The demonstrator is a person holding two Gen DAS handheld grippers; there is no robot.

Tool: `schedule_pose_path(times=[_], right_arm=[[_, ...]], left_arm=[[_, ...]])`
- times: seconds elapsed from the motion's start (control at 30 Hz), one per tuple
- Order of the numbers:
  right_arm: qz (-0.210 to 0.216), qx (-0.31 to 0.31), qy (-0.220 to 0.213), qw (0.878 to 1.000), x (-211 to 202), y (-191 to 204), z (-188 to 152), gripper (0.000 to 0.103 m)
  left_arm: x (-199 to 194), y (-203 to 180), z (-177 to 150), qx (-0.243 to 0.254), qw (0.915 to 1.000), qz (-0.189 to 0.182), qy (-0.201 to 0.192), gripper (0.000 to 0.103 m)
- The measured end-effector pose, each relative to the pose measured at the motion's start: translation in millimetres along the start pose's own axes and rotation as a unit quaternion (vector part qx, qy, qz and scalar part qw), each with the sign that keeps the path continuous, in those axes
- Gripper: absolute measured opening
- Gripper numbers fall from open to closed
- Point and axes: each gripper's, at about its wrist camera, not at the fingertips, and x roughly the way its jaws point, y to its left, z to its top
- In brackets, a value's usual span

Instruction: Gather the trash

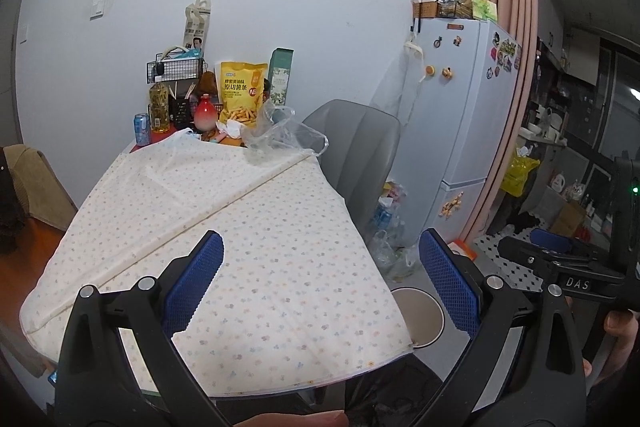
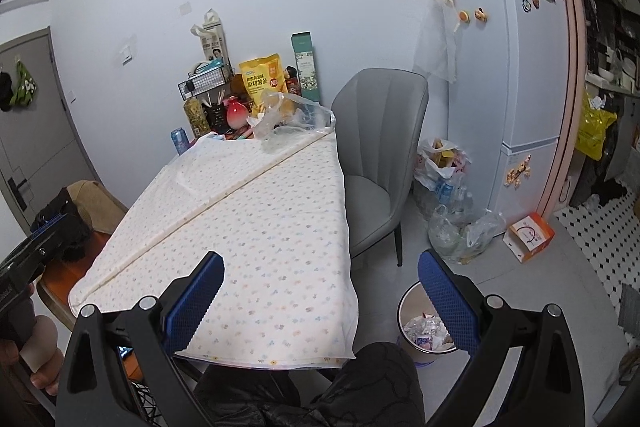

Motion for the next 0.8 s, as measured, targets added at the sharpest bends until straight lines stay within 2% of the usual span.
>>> schedule_pose_path(times=[0.8], right_arm=[[0.0, 0.011, 0.002, 1.0, 2, -10, -3, 0.095]], left_arm=[[7, 1, -4, -0.004, 0.9999, 0.005, 0.01, 0.097]])
